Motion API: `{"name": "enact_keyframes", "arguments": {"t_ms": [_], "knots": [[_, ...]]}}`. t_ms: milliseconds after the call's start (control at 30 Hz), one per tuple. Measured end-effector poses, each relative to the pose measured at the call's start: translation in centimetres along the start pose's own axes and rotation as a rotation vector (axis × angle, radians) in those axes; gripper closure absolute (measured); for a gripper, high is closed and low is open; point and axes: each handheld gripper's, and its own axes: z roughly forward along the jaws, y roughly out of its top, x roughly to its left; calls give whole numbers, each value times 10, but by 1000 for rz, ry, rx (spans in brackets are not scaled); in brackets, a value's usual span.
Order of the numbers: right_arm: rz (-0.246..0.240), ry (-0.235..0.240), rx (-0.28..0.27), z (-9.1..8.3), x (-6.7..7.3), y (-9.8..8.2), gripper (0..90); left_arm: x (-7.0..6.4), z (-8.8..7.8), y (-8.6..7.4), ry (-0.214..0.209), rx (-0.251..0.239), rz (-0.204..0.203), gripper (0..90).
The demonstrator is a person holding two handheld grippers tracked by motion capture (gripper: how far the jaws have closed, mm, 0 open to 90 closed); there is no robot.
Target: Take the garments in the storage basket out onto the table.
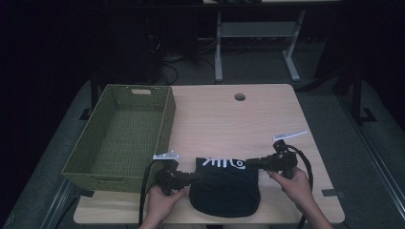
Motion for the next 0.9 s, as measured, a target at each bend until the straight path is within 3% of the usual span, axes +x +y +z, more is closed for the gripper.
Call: {"name": "enact_keyframes", "arguments": {"t_ms": [67,167,333,700,900], "knots": [[17,27,30,11,0,2,761,0,-1,0,-4,3,1,805],[3,47,74,21,4,0,771,-2,-3,0,-11,5,2,790],[-19,43,132,30,11,-3,772,-8,-6,0,-19,-8,8,767],[-12,44,184,42,9,-15,772,-14,-19,10,-41,-28,6,764],[-8,53,212,47,11,-21,772,-16,-20,14,-29,-27,9,763]]}}
